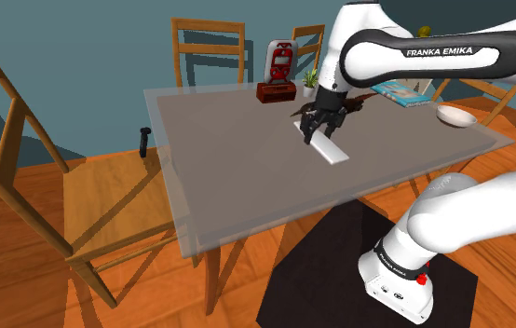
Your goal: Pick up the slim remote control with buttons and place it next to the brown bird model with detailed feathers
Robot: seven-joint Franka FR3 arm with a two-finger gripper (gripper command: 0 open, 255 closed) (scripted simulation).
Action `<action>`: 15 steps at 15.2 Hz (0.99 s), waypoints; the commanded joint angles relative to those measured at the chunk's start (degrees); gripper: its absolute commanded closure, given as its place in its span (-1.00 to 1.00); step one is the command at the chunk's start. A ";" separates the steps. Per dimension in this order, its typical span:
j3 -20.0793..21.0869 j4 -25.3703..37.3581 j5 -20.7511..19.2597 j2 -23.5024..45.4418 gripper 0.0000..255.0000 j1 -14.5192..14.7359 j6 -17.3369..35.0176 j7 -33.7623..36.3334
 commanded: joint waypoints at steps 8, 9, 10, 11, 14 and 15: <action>-6.64 10.44 -3.83 12.76 1.00 -3.97 2.31 -8.38; -7.38 11.97 -4.07 14.49 1.00 -4.35 2.52 -9.38; -8.11 13.57 -4.27 16.23 1.00 -4.71 2.68 -10.38; -8.81 15.23 -4.41 18.00 1.00 -5.06 2.80 -11.38; -10.80 20.59 -4.51 23.40 1.00 -6.05 2.89 -14.39; -11.42 22.50 -4.44 25.24 1.00 -6.37 2.83 -15.39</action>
